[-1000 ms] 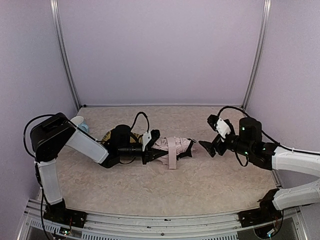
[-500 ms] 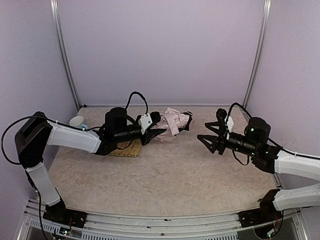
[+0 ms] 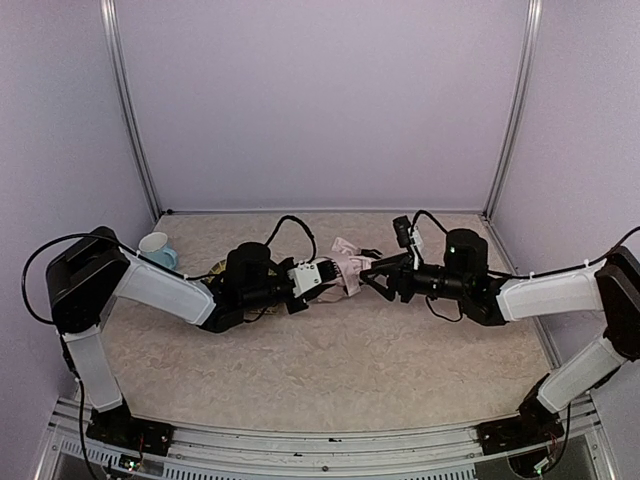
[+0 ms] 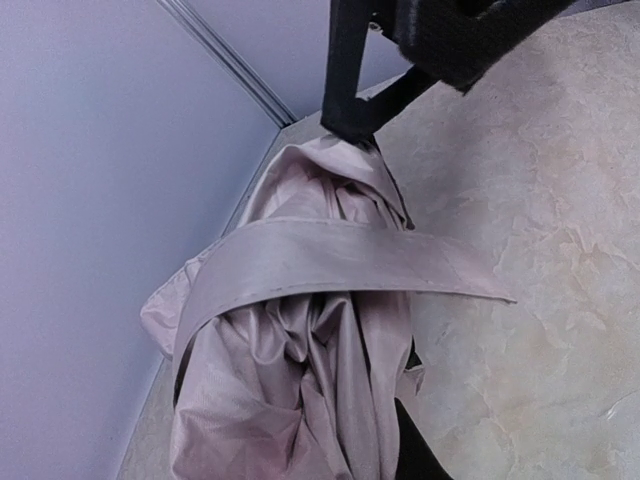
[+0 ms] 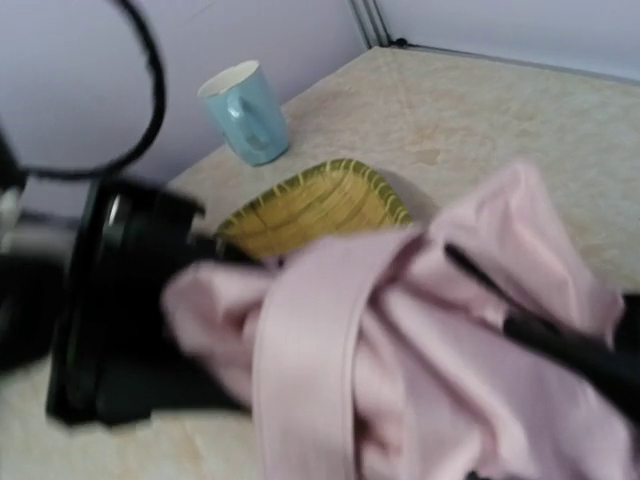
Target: Put away the umbrella
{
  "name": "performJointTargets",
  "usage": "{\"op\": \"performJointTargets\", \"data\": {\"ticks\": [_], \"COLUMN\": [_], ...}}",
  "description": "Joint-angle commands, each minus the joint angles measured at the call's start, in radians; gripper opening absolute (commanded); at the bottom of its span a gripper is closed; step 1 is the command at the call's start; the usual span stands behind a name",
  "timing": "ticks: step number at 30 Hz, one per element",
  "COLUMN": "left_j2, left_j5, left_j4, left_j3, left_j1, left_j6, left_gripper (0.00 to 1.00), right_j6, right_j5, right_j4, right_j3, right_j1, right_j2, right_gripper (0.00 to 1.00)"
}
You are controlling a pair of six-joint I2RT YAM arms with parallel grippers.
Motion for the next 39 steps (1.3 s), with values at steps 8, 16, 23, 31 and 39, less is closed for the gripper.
{"op": "performJointTargets", "data": {"ticks": [8, 16, 23, 31, 39], "left_j2": [0.006, 0.017, 0.026, 0.053, 0.064], "left_j5": [-0.054, -0.057, -0.068, -0.126, -0.151], "left_j4": [0.114, 0.108, 0.106, 0.099, 0.075], "left_j3": [0.006, 0.005, 0.009, 0.031, 0.045], "left_j1": [-0.007, -0.013, -0.013, -0.011, 0.015], "left_j6": [0.031, 0.046, 0.051, 0.059, 0.040], "left_gripper": [0.00, 0.00, 0.00, 0.00, 0.00], "right_j6": [0.172, 0.195, 0.224, 0.208, 0.183], "right_j5": [-0.029, -0.091, -0.174, -0.255, -0.286], "right_j4": [-0.013, 0.003, 0.026, 0.008, -0.013], "right_j3": [0.104, 0.168, 0.202, 0.216, 0.202], "right_j1": [0.025, 0.025, 0.025, 0.027, 0.027], "right_j2": [0.188, 0.282, 0.333, 0.349, 0.331], "right_gripper": [0.56, 0.50, 0.31, 0.04, 0.00]}}
